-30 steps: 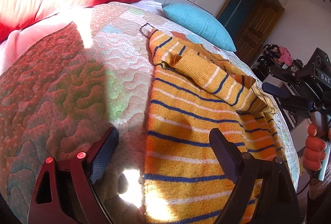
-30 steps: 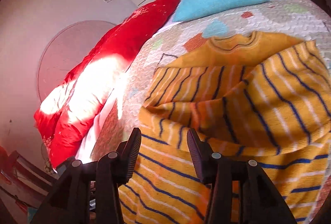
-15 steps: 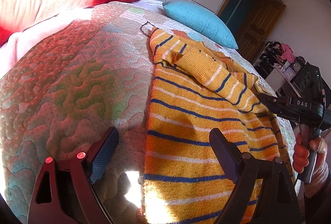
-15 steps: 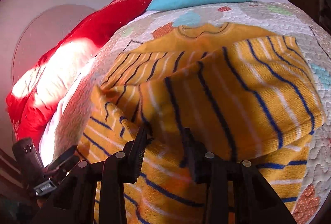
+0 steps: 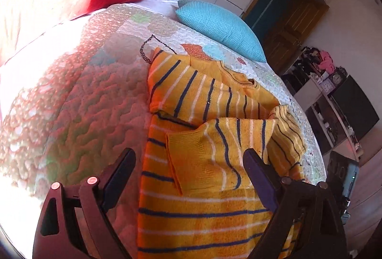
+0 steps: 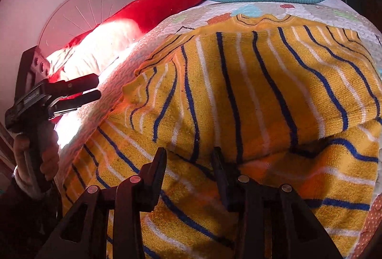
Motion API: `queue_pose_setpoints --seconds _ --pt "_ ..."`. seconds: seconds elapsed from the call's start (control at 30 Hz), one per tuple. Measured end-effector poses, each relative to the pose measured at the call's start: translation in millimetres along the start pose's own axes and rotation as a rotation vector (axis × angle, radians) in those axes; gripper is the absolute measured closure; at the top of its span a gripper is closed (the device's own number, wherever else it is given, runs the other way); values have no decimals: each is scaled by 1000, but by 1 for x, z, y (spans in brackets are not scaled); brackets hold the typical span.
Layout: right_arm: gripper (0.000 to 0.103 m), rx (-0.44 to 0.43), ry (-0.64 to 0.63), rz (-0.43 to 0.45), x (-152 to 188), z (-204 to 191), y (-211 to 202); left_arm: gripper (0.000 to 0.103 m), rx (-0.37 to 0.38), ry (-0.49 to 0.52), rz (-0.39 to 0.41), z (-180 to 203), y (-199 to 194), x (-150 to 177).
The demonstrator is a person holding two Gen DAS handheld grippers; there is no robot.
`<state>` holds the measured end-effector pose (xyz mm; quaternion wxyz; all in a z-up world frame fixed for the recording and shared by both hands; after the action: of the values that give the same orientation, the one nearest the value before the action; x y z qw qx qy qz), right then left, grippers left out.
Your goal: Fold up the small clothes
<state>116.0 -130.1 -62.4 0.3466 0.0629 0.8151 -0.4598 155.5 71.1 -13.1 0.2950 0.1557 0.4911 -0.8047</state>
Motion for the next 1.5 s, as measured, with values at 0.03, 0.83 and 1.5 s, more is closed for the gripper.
queue_pose_setpoints --seconds 0.03,0.83,1.5 --pt "61 -13 10 9 0 1 -1 13 -18 13 -30 -1 13 -5" --pt "52 -18 131 157 0 25 -62 99 -188 90 -43 -15 16 -30" --pt "50 -42 199 136 16 45 -39 41 -100 237 -125 12 62 -53"
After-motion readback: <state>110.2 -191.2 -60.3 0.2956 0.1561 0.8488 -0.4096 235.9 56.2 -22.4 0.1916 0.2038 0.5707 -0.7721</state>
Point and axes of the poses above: each gripper's, at about its wrist camera, not at the fingertips, and y roughly the way its jaws point, z to its right, x to its underside, the point moved 10 cm from there along y, roughly the way its jaws point, and after that the axes turned 6 degrees about -y, right-handed, at the moved point
